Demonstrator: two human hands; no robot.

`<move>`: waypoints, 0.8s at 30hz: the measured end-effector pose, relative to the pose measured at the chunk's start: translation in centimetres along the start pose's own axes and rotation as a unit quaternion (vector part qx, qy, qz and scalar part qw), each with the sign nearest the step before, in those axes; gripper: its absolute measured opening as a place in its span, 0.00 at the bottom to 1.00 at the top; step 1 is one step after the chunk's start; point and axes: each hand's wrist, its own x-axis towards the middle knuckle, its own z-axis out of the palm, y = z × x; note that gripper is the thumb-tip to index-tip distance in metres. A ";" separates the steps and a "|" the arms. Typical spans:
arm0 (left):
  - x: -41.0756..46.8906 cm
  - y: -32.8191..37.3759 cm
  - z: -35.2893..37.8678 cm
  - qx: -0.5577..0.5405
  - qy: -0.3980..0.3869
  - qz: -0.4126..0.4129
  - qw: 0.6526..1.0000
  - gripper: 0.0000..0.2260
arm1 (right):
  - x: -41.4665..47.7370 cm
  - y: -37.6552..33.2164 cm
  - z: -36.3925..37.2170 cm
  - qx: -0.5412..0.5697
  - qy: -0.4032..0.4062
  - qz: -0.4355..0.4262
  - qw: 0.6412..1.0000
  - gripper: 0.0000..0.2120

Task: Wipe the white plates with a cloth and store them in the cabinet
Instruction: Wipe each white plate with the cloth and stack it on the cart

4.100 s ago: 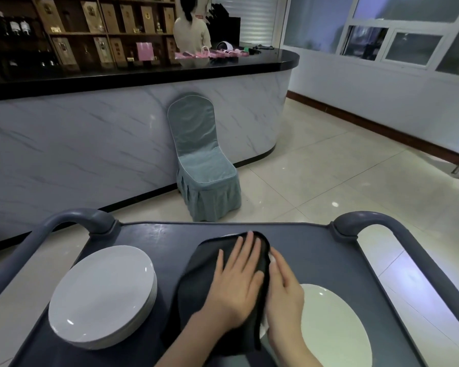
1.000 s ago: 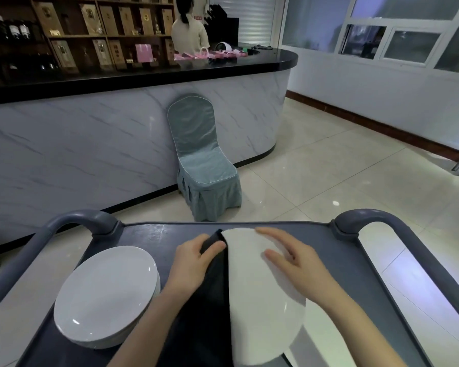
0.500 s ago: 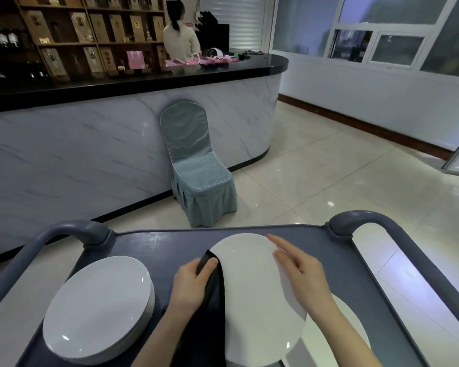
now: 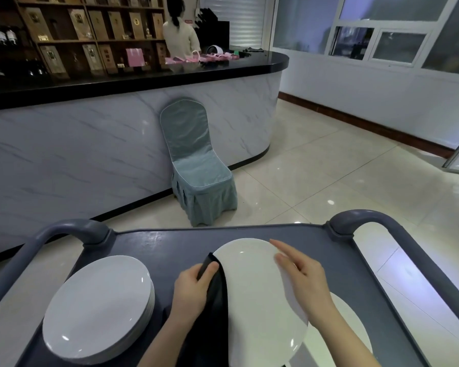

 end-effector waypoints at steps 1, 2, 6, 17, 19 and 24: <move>0.2 0.0 -0.1 0.015 -0.008 -0.006 1.000 0.18 | -0.2 0.3 0.1 0.004 0.004 0.011 1.000 0.15; 0.6 0.3 -0.4 0.031 -0.020 -0.001 0.999 0.18 | -0.4 0.4 0.2 0.005 0.000 0.016 1.000 0.15; 2.0 3.0 -1.4 0.095 -0.155 0.094 0.979 0.16 | 0.0 -0.6 1.0 -0.078 -0.110 -0.008 0.991 0.16; -0.8 1.3 0.7 -0.167 0.138 -0.115 0.969 0.12 | 0.2 -1.6 3.7 0.088 0.187 0.006 0.978 0.15; -1.8 1.3 1.7 -0.203 0.185 -0.147 0.950 0.11 | -1.0 -1.0 5.4 0.110 0.244 0.022 0.963 0.16; -0.6 1.6 -0.1 -0.198 0.148 -0.126 0.961 0.14 | -0.6 -0.2 3.6 0.081 0.114 -0.001 0.990 0.16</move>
